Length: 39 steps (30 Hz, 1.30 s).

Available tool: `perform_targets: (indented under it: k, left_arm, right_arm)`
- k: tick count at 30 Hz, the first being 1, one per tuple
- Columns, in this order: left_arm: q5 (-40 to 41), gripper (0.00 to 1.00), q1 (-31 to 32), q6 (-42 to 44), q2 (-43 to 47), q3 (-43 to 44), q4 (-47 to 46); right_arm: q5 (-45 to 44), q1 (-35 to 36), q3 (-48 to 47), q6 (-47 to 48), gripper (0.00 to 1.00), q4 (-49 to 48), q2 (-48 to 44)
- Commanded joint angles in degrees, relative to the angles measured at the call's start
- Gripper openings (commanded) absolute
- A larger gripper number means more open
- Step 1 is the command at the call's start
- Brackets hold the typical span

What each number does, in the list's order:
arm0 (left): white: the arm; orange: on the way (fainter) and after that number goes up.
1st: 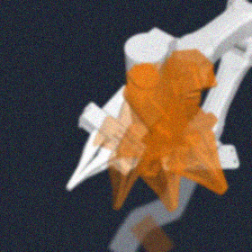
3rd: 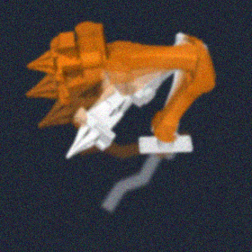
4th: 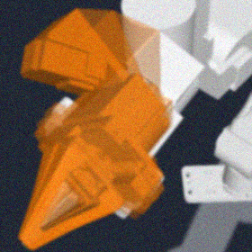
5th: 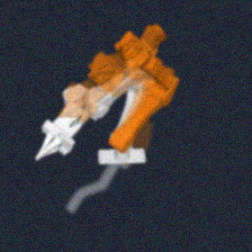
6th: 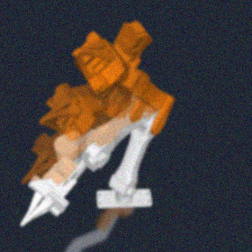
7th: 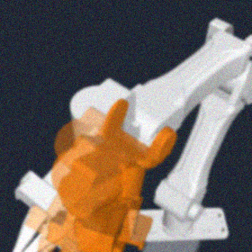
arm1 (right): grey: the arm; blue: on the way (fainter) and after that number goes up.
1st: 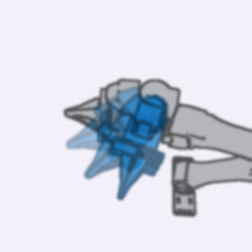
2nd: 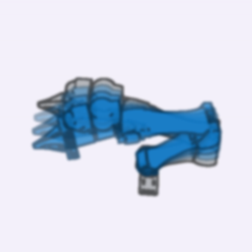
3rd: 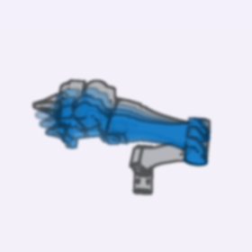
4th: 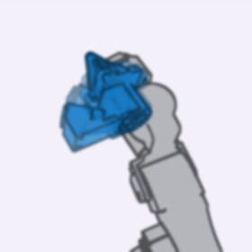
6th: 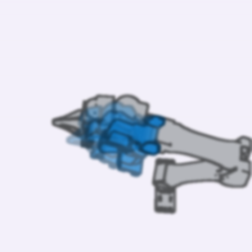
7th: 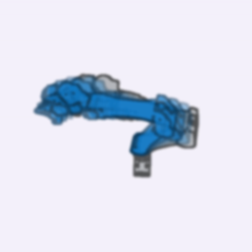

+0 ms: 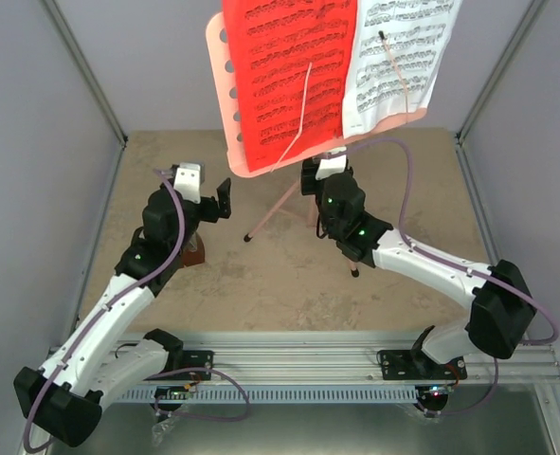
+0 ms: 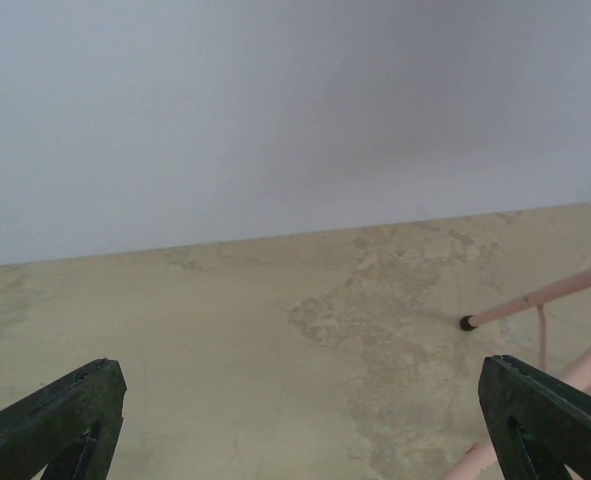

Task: Pack up the instrument practice props

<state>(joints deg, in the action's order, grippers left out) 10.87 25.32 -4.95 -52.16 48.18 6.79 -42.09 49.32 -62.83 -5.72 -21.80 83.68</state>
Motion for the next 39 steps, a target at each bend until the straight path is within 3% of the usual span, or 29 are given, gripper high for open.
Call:
perform_targets:
  k: [1,4,8,15,21,26,30,36,39]
  left_arm:
    - [5.1,0.99,-0.2,-0.5,2.5,-1.4,-2.8]
    - [5.9,0.99,-0.2,-0.2,3.8,-2.2,-3.6]
    - [6.5,0.99,-0.2,0.4,5.2,-2.9,-4.4]
    - [5.5,0.99,-0.2,-1.9,9.2,-0.8,-0.8]
    - [-7.5,0.99,-0.2,-14.7,17.8,6.5,10.4]
    - [-25.4,0.99,-0.2,-21.0,18.2,16.5,18.7]
    - [-39.5,0.83,-0.2,-23.0,9.5,26.0,24.1]
    - [-43.9,0.68,-0.2,-25.4,4.7,31.5,23.1]
    - [-45.2,0.65,-0.2,-26.6,3.3,32.8,21.8]
  right_arm:
    - [2.6,0.0,1.5,0.3,0.59,-3.8,-3.9]
    - [5.9,0.0,3.5,0.5,0.73,-3.4,-5.9]
    - [8.3,-0.4,6.3,-0.6,0.82,-0.4,-9.0]
    - [11.7,-2.1,16.3,-7.1,0.85,5.9,-17.5]
    - [21.2,-6.4,21.9,-12.0,0.87,17.9,-29.2]
    - [33.0,-9.6,18.6,-12.6,0.87,30.3,-37.4]
    - [49.4,-12.2,13.6,-13.6,0.88,31.3,-40.9]
    - [63.0,-12.4,3.5,-19.8,0.84,31.0,-38.5]
    - [68.4,-12.4,-2.0,-22.4,0.82,30.8,-34.1]
